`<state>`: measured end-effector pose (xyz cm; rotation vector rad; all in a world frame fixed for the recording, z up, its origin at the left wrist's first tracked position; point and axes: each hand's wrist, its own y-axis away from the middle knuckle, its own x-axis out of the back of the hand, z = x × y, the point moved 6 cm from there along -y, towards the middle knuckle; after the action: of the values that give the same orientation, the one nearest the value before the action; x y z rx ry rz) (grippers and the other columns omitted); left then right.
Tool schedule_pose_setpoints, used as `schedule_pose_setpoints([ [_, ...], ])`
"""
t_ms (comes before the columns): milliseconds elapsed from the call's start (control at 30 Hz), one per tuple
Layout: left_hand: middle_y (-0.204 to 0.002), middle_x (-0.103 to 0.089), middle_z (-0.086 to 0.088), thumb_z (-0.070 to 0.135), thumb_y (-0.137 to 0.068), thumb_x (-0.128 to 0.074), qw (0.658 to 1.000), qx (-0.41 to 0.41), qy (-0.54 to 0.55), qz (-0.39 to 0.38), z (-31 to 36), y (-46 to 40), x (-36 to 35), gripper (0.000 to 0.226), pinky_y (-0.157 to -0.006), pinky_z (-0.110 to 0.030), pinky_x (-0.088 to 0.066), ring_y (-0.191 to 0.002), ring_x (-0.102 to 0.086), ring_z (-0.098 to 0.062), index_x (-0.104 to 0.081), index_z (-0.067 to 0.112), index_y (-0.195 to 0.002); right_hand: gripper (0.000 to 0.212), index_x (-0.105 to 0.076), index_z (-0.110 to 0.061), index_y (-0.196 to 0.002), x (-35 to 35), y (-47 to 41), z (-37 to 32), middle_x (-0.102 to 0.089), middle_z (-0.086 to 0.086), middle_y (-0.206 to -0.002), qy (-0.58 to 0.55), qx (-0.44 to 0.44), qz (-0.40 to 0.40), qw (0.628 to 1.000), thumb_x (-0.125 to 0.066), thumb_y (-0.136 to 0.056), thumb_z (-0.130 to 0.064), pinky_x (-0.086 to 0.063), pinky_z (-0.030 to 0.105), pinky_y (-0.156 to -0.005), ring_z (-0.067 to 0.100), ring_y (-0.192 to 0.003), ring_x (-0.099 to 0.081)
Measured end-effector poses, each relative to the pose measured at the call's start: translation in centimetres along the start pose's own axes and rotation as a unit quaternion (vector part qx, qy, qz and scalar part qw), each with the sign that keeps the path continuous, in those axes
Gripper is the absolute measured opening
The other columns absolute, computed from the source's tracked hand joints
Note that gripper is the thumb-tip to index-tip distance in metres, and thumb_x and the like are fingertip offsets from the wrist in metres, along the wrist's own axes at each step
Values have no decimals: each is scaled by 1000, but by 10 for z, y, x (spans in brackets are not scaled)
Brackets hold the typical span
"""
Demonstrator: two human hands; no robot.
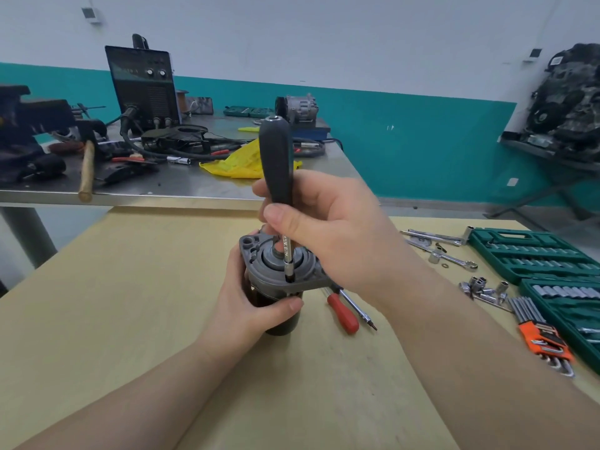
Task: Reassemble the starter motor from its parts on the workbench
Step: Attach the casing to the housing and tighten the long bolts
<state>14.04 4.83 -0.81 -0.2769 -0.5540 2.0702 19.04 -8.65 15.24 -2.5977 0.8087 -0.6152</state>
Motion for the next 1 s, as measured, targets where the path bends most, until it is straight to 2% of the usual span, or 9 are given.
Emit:
schedule_pose_setpoints([
  [100,-143,-67,9,31,-66,-95,1000,-4,0,0,1,1,-1,103,-104,-22,-52,-133,-64,-14,-41,38,-154,18,-71,-29,-111,2,1,-7,-76,-4,-91,-8,2,-1,1000,-66,-94,-25,-65,45,-83,16,-82,-77],
  [233,-141,-67,11,29,-67,-94,1000,-7,4,-6,5,3,-1,100,-103,-15,-49,-132,-64,-11,-43,43,-152,17,-71,-12,-114,17,-7,-22,-73,1,-87,-118,27,33,992,-63,-100,-10,-65,48,-77,22,-75,-73],
  [333,-143,-67,9,28,-68,-93,1000,-7,12,-16,8,3,-2,99,-103,-16,-49,-134,-63,-13,-43,47,-151,21,-73,-14,-110,38,-11,-23,-62,5,-76,-179,37,91,979,-64,-92,-10,-53,35,-55,19,-59,-56],
  [400,-143,-67,8,30,-69,-92,1000,-6,13,-20,10,3,-3,96,-102,-16,-50,-134,-63,-13,-45,49,-150,21,-73,-21,-98,58,-12,-9,-50,-3,-65,-142,20,170,975,-65,-84,-7,-33,26,-45,13,-51,-39],
  [500,-142,-68,7,31,-71,-90,1000,-2,14,-22,11,3,-3,86,-103,-18,-50,-133,-64,-14,-51,51,-144,11,-72,-23,-84,76,-10,34,-50,-15,-56,8,-87,221,971,-72,-82,-12,-31,15,-42,7,-52,-39],
  [667,-142,-69,1,33,-72,-87,999,8,15,-46,8,3,0,89,-108,-25,-50,-134,-63,-20,-49,18,-151,4,-77,-15,-96,62,10,106,-49,-5,-57,13,-235,158,959,-74,-95,-19,-28,19,-38,7,-41,-37],
  [767,-140,-70,-6,33,-73,-85,998,4,4,-58,5,1,4,86,-112,-33,-51,-134,-65,-24,-52,2,-146,24,-73,-19,-87,38,23,127,-48,1,-61,-48,-304,64,949,-77,-93,-41,-22,20,-40,12,-42,-32],
  [833,-138,-71,-7,31,-74,-83,999,6,1,-53,4,1,8,79,-110,-32,-52,-131,-66,-24,-56,1,-141,32,-69,-22,-78,26,28,129,-48,1,-60,-95,-313,16,945,-75,-94,-49,-20,18,-41,11,-41,-29],
  [1000,-127,-77,10,30,-76,-80,999,-36,-33,-8,13,8,10,53,-99,-22,-55,-120,-71,-11,-68,18,-127,45,-61,-13,-86,15,35,121,-46,3,-61,-155,-304,-94,935,-70,-92,-57,-17,20,-40,11,-43,-23],
])
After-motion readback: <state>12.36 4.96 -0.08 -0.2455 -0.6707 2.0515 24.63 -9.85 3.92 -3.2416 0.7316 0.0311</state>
